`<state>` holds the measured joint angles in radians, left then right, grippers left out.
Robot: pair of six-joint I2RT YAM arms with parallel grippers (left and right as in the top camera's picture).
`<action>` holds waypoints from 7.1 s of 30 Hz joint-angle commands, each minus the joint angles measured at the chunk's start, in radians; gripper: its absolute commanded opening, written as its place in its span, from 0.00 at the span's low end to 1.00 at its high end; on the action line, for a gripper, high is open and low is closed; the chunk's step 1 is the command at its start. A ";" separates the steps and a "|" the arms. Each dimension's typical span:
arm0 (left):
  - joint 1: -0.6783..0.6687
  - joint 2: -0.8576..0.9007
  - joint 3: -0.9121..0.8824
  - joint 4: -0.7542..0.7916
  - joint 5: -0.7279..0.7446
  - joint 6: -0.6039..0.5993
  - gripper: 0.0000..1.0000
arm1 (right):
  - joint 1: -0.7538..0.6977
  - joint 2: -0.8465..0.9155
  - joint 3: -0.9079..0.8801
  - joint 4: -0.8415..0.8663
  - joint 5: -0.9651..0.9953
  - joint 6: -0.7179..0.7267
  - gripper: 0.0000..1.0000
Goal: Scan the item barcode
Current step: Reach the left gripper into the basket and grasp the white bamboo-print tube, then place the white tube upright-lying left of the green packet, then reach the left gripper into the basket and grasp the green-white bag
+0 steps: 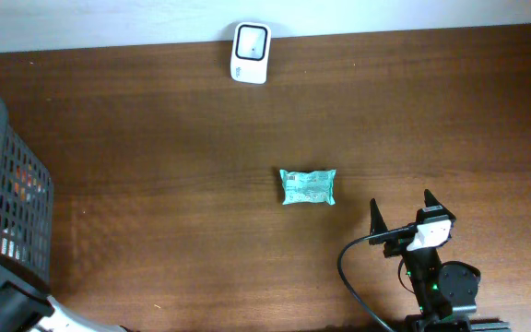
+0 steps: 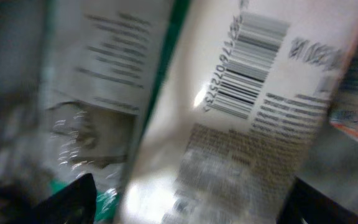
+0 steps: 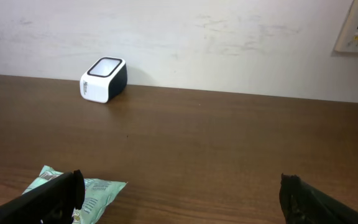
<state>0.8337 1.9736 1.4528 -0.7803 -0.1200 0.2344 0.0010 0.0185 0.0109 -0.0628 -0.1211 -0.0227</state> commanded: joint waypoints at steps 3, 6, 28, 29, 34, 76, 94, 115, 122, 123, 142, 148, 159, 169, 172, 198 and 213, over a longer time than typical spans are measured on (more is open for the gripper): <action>0.007 0.093 -0.012 0.003 0.034 0.029 0.46 | 0.006 -0.004 -0.005 -0.005 -0.009 0.004 0.98; 0.007 0.093 0.000 0.000 0.014 0.029 0.31 | 0.006 -0.004 -0.005 -0.005 -0.009 0.004 0.98; -0.309 -0.314 0.682 -0.333 0.026 -0.197 0.25 | 0.006 -0.004 -0.005 -0.005 -0.009 0.004 0.98; -0.356 -0.350 0.682 -0.331 0.022 -0.197 0.25 | 0.006 -0.004 -0.005 -0.005 -0.009 0.004 0.98; -0.462 -0.412 0.681 -0.341 0.015 -0.260 0.25 | 0.006 -0.004 -0.005 -0.005 -0.009 0.004 0.98; 0.109 0.083 -0.080 0.064 0.162 -0.454 0.64 | 0.006 -0.004 -0.005 -0.005 -0.009 0.004 0.98; 0.044 -0.372 0.391 -0.147 0.314 -0.455 0.00 | 0.005 -0.004 -0.005 -0.005 -0.009 0.004 0.98; -1.035 -0.231 -0.130 -0.030 0.302 -0.496 0.00 | 0.006 -0.004 -0.005 -0.005 -0.009 0.004 0.98; -1.128 -0.034 -0.131 0.067 0.303 -0.511 0.20 | 0.006 -0.004 -0.005 -0.005 -0.009 0.004 0.98; -1.134 -0.018 -0.130 0.074 0.307 -0.511 0.27 | 0.006 -0.004 -0.005 -0.005 -0.009 0.004 0.98; -0.969 -0.299 0.427 -0.325 0.059 -0.393 1.00 | 0.006 -0.004 -0.005 -0.005 -0.009 0.004 0.98; -0.593 -0.509 0.481 -0.386 -0.019 -0.405 1.00 | 0.006 -0.004 -0.005 -0.005 -0.009 0.004 0.98; -0.068 -0.439 0.346 -0.429 -0.017 -0.556 1.00 | 0.006 -0.004 -0.005 -0.005 -0.009 0.004 0.99; -0.021 -0.316 0.006 -0.181 -0.030 -0.313 0.98 | 0.006 -0.004 -0.005 -0.005 -0.009 0.004 0.98; -0.021 -0.259 -0.007 -0.131 -0.023 -0.239 0.99 | 0.006 -0.004 -0.005 -0.005 -0.009 0.004 0.98; -0.018 0.165 -0.014 -0.013 -0.060 -0.048 0.77 | 0.006 -0.004 -0.005 -0.005 -0.009 0.004 0.98; -0.019 0.168 -0.123 0.093 -0.015 -0.038 0.72 | 0.006 -0.004 -0.005 -0.005 -0.009 0.004 0.98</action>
<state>0.8112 2.0342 1.4441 -0.6899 -0.1055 0.1761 0.0010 0.0185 0.0109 -0.0631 -0.1211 -0.0227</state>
